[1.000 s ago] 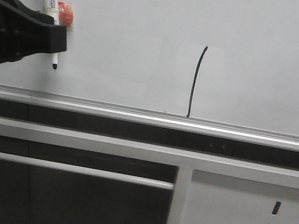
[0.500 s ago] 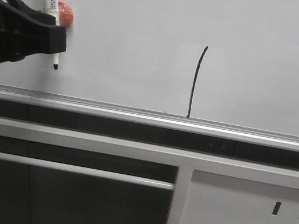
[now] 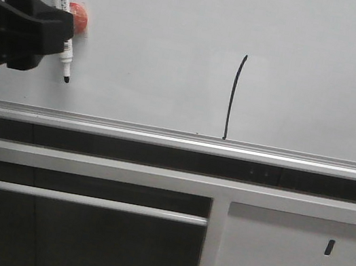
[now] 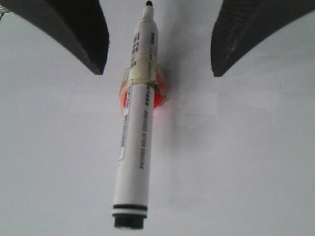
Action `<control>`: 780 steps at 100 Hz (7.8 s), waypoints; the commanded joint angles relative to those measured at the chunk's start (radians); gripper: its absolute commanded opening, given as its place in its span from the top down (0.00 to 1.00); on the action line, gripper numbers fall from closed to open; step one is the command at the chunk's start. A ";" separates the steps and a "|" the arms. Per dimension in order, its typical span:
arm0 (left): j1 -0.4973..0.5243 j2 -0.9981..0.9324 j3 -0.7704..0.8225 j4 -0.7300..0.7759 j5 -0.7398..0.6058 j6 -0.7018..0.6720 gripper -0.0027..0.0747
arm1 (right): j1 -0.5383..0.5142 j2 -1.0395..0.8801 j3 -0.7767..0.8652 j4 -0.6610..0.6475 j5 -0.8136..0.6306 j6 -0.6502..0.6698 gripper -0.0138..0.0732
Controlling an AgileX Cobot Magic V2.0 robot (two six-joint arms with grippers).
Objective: Write number 1 on whiteboard
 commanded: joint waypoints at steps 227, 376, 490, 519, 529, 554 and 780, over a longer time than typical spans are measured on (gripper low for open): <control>0.837 -1.304 0.232 0.103 1.048 0.132 0.99 | -0.005 0.010 -0.021 0.011 -0.055 -0.005 0.92; 0.706 -1.493 0.323 0.598 1.422 -0.161 0.99 | -0.005 0.010 -0.021 0.011 -0.061 -0.005 0.92; 0.740 -1.493 0.323 0.535 1.416 -0.076 0.99 | -0.005 0.010 -0.021 0.011 -0.061 -0.005 0.92; 0.740 -1.493 0.323 0.535 1.416 -0.076 0.99 | -0.005 0.010 0.015 -0.176 -0.083 0.150 0.92; 0.740 -1.493 0.323 0.535 1.416 -0.076 0.99 | -0.005 0.010 0.056 -0.521 -0.173 0.545 0.92; 0.740 -1.493 0.323 0.535 1.416 -0.076 0.99 | -0.019 0.010 0.188 -0.991 -0.270 0.825 0.92; 0.740 -1.493 0.323 0.535 1.416 -0.076 0.99 | -0.739 -0.134 0.432 -0.794 -0.118 0.779 0.92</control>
